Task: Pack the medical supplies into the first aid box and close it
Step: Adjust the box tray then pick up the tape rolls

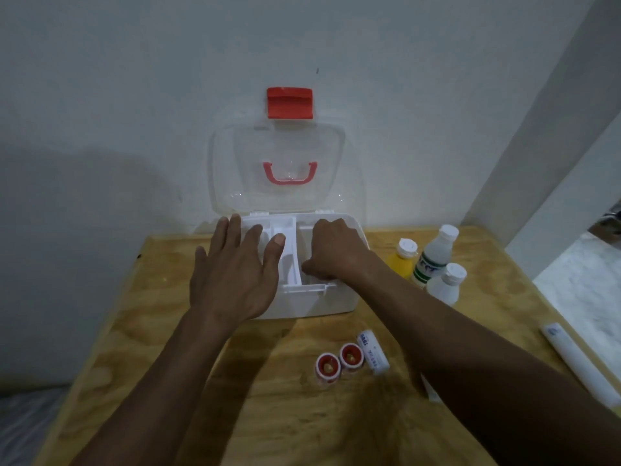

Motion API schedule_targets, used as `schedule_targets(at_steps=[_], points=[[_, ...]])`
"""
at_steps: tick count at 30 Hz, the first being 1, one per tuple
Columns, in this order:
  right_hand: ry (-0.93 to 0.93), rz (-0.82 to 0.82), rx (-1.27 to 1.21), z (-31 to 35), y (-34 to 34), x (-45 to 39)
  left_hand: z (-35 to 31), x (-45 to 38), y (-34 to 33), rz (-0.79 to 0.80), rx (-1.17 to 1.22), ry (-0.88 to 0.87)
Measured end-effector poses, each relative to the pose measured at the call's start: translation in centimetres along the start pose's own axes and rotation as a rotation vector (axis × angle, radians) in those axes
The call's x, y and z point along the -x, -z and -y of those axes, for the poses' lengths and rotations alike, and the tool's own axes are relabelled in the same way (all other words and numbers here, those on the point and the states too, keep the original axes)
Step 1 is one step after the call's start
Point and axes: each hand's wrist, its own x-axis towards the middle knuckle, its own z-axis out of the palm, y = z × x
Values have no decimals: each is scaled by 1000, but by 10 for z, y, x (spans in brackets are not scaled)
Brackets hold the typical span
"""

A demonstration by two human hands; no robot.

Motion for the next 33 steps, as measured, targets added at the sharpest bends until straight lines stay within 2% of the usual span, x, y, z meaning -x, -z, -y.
schedule_targets(at_steps=[13,17,24,33], points=[[-51,119,-223,9,38,19,-1,1,1,1,8,9],[-154,97,-383,11,34,19,-1,2,2,14,9,8],[-208,165,-516,18,32,18,-1,2,2,21,-2,14],[-175,198,-621,27,19,15,-3,3,5,30,-5,13]])
